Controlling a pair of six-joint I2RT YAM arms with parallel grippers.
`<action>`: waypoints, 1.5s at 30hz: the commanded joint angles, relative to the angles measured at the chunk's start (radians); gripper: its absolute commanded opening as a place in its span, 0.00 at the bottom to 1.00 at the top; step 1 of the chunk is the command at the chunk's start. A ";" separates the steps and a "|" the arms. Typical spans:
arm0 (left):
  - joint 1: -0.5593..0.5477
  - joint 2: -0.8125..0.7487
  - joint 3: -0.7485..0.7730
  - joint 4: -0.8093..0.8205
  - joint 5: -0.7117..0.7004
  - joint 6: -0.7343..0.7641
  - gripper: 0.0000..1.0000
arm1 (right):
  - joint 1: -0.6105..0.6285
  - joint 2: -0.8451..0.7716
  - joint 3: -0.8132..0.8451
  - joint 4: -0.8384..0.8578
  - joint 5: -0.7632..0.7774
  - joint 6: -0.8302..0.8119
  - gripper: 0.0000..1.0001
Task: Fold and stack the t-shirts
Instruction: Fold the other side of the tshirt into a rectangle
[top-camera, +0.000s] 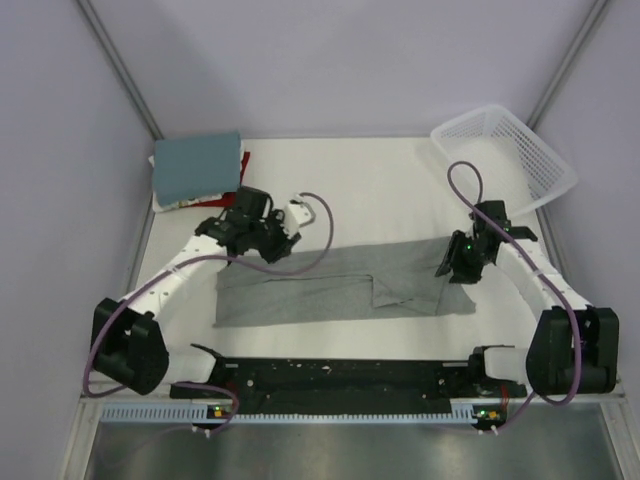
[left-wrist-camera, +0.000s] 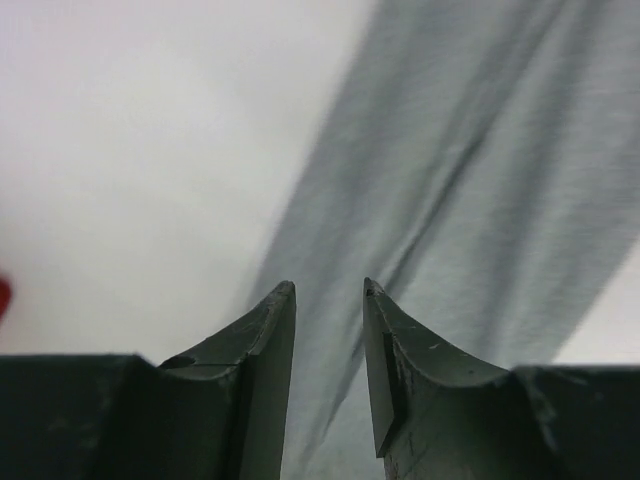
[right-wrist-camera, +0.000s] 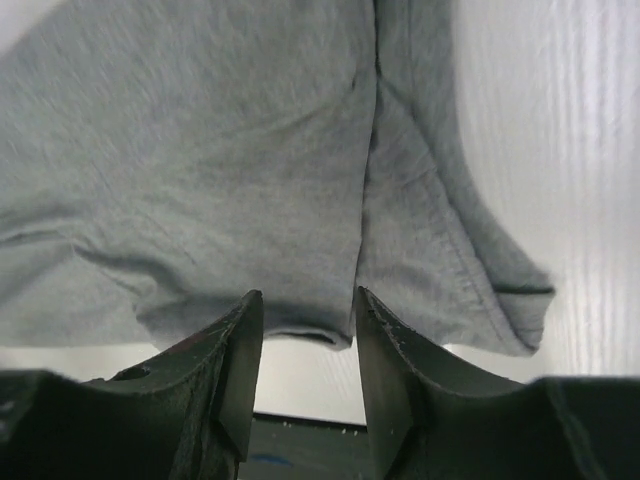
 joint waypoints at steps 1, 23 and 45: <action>-0.256 0.004 0.056 -0.050 0.138 0.014 0.39 | 0.030 -0.053 -0.084 -0.047 -0.127 0.081 0.41; -0.834 0.458 0.248 0.231 -0.169 -0.090 0.44 | 0.043 -0.048 -0.224 0.074 -0.167 0.145 0.38; -0.837 0.512 0.279 0.142 -0.181 -0.052 0.00 | 0.041 -0.119 -0.297 0.059 -0.251 0.164 0.00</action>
